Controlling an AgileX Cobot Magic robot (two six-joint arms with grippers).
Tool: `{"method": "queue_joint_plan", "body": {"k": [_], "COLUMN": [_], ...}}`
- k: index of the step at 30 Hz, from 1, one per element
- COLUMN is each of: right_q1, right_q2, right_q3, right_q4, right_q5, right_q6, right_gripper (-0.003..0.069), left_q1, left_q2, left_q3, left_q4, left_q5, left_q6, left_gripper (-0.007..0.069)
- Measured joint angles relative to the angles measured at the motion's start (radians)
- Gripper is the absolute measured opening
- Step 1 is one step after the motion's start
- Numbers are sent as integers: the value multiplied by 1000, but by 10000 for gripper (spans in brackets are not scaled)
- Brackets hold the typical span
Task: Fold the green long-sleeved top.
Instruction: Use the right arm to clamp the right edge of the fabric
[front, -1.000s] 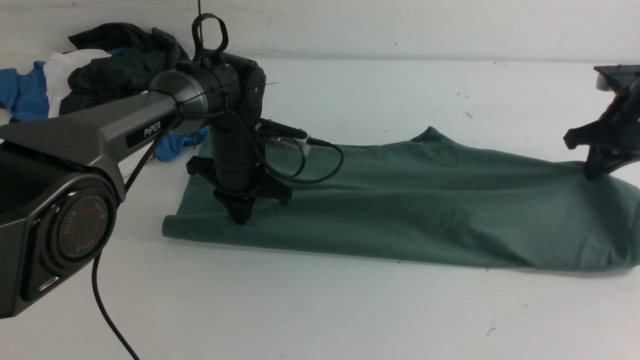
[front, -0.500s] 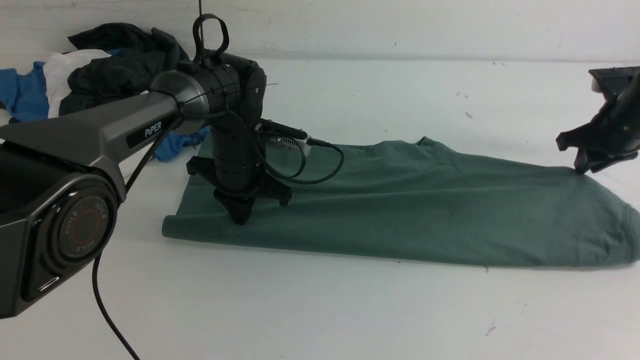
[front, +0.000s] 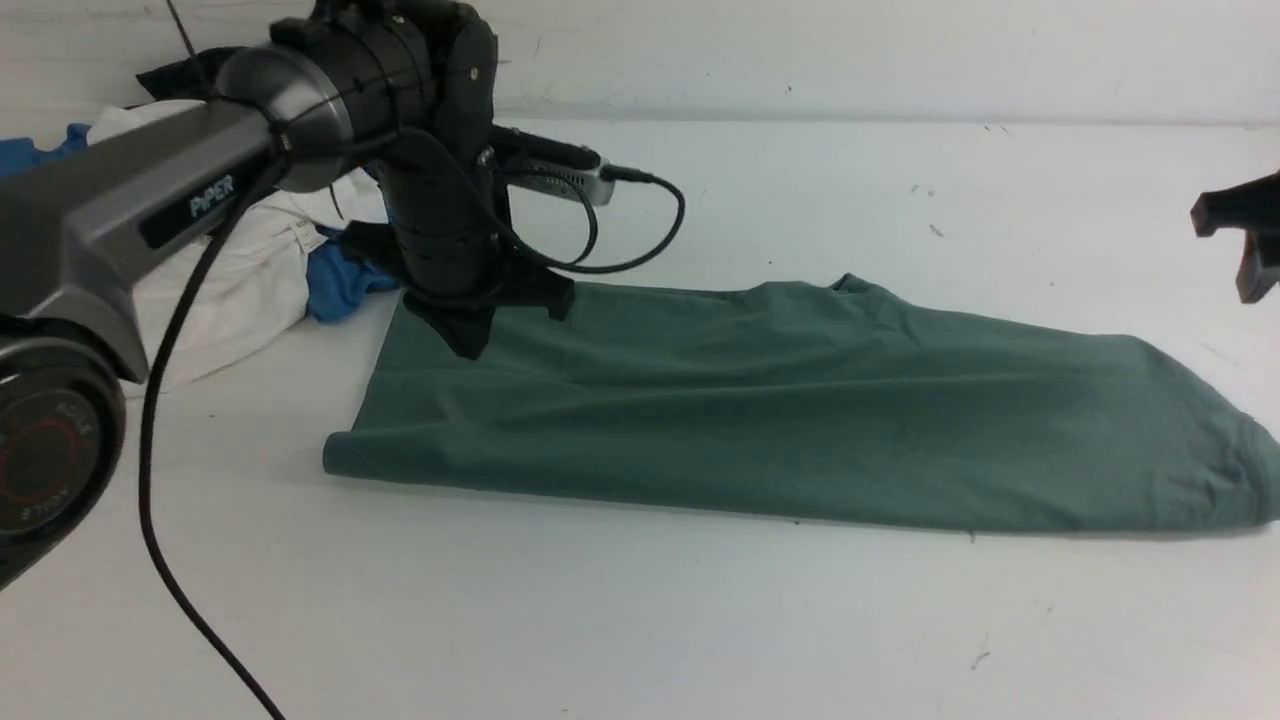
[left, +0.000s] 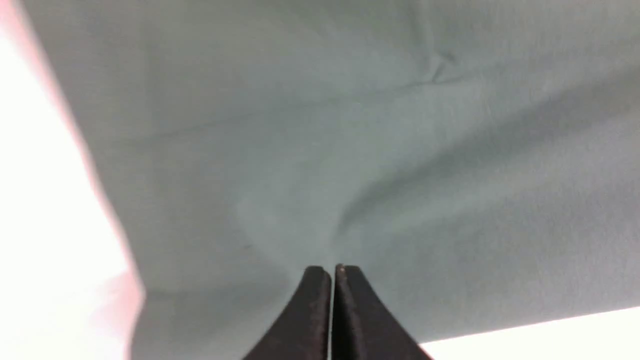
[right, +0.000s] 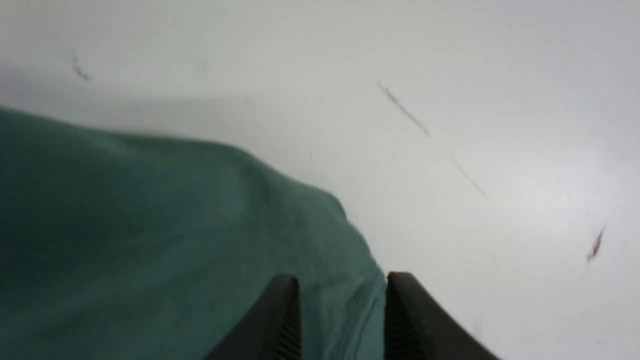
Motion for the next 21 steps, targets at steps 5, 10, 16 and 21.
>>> {"method": "queue_joint_plan", "body": {"k": [5, 10, 16, 21], "right_q1": [-66, -124, -133, -132], "right_q2": [-50, -43, 18, 77], "right_q3": [140, 194, 197, 197], "right_q4": [49, 140, 186, 179], "right_q5": [9, 9, -12, -50], "right_q6": [-6, -35, -49, -11], "right_gripper": [1, 62, 417, 636], "left_q1": [91, 171, 188, 187], "left_q2": [-74, -122, -166, -169], "left_q3": [90, 193, 265, 269], "left_q4": [-31, -79, -112, -115], "left_q5": [0, 0, 1, 1], "left_q6": [-11, 8, 24, 24], "left_gripper": [-4, -4, -4, -4]}}
